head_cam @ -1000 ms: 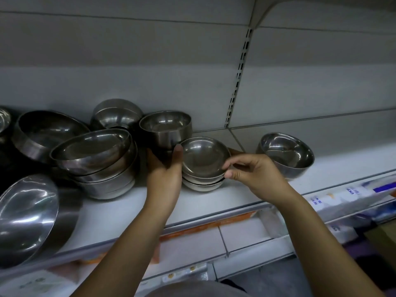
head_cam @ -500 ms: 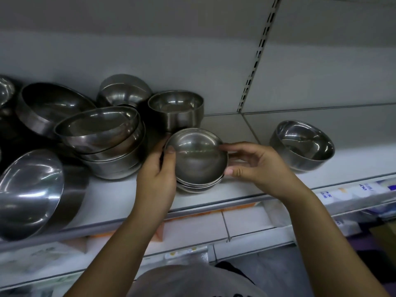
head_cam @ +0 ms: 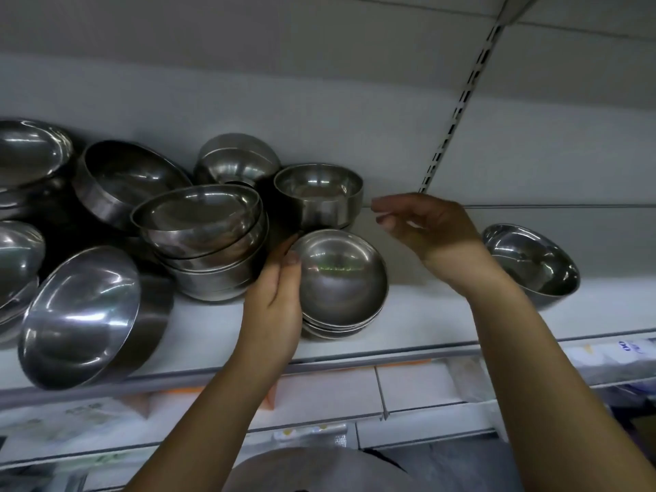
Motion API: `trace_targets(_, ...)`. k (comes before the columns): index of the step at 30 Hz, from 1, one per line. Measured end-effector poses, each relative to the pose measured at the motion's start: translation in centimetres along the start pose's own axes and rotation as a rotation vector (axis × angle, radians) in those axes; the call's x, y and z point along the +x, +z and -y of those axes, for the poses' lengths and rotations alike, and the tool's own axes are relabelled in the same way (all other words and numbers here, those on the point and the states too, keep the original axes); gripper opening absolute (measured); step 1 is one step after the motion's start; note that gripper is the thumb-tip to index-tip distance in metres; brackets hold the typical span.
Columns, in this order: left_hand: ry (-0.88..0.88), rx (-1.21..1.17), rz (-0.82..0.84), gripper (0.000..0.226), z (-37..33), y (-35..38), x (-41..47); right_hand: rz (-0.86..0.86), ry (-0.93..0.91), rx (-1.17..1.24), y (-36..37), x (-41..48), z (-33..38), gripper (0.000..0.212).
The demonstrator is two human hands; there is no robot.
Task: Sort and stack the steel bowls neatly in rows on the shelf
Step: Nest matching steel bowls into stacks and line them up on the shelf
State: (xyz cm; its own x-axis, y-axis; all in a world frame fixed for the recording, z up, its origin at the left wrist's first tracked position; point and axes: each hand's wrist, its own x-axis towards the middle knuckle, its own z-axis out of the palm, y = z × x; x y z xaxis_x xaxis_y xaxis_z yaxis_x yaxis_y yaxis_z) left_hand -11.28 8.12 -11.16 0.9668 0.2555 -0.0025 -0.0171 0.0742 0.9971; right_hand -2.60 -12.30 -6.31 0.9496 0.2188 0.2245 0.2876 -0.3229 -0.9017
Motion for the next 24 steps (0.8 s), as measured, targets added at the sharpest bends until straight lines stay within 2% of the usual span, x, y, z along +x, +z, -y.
trace_targets(3,-0.007,0.014,0.025,0.027,-0.2,-0.1,-0.2,-0.017,-0.038,-0.133,1.0,2.5,0.7,0.03)
trace_targets(6,0.008,0.046,0.032,0.024,-0.2,-0.2,-0.2,0.094,-0.042,-0.259,1.7,4.2,0.9,0.042)
trace_targets(10,0.013,0.068,0.025,0.024,-0.1,-0.3,-0.3,0.146,-0.058,-0.32,2.6,5.1,0.3,0.03)
trace_targets(14,0.028,0.085,0.019,0.029,-0.1,-0.3,-0.5,0.119,-0.024,-0.251,2.8,5.2,-0.2,0.01)
trace_targets(18,0.023,0.111,0.032,0.021,-0.5,-0.3,-0.7,0.051,-0.012,-0.179,3.1,5.1,-0.1,0.013)
trace_targets(24,0.039,0.116,0.045,0.042,-0.1,-0.4,-0.7,-0.056,-0.048,-0.047,2.7,4.5,-0.4,0.012)
